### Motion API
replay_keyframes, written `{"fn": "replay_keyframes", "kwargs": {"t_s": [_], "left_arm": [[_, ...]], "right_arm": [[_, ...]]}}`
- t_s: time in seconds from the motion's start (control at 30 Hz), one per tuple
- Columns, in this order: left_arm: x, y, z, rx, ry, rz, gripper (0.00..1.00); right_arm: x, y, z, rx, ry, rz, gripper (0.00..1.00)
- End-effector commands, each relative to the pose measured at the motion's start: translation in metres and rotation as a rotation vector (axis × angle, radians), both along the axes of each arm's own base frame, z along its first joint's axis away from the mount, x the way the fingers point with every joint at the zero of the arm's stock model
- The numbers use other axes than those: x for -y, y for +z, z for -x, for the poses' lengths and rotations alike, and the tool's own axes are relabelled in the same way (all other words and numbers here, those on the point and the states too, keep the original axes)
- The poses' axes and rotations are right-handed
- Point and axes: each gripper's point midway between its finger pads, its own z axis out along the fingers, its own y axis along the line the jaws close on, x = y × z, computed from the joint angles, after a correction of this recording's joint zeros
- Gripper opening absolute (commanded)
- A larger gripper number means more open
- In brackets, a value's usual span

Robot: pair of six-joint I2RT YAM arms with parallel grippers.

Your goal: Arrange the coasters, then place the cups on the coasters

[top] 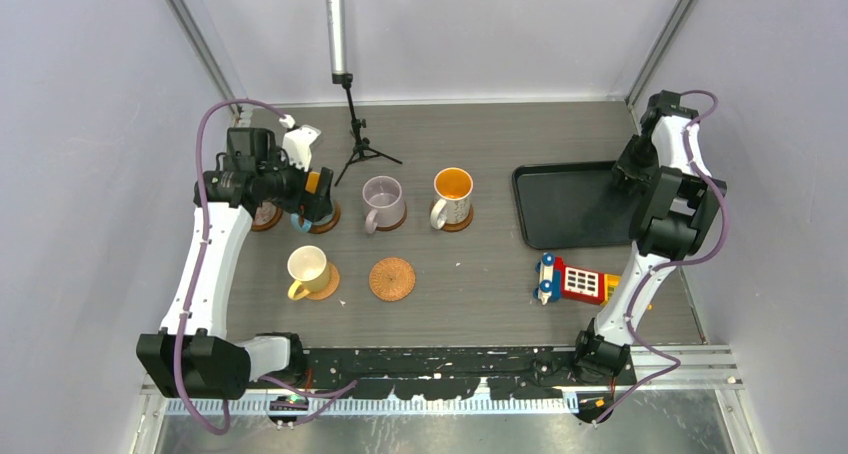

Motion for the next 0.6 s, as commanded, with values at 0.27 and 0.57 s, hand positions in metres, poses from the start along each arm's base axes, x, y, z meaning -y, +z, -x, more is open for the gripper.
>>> {"fn": "replay_keyframes", "kwargs": {"t_s": [0.27,0.57], "left_arm": [[0.006,0.016,-0.010,0.048,0.004,0.021,0.94],[0.018,0.018,-0.014,0.047,-0.014,0.042,0.93]], "right_arm": [[-0.012,0.039,-0.003,0.099,0.060,-0.022,0.05],[-0.072,0.059,0.022,0.150,0.199,-0.123,0.00]]}}
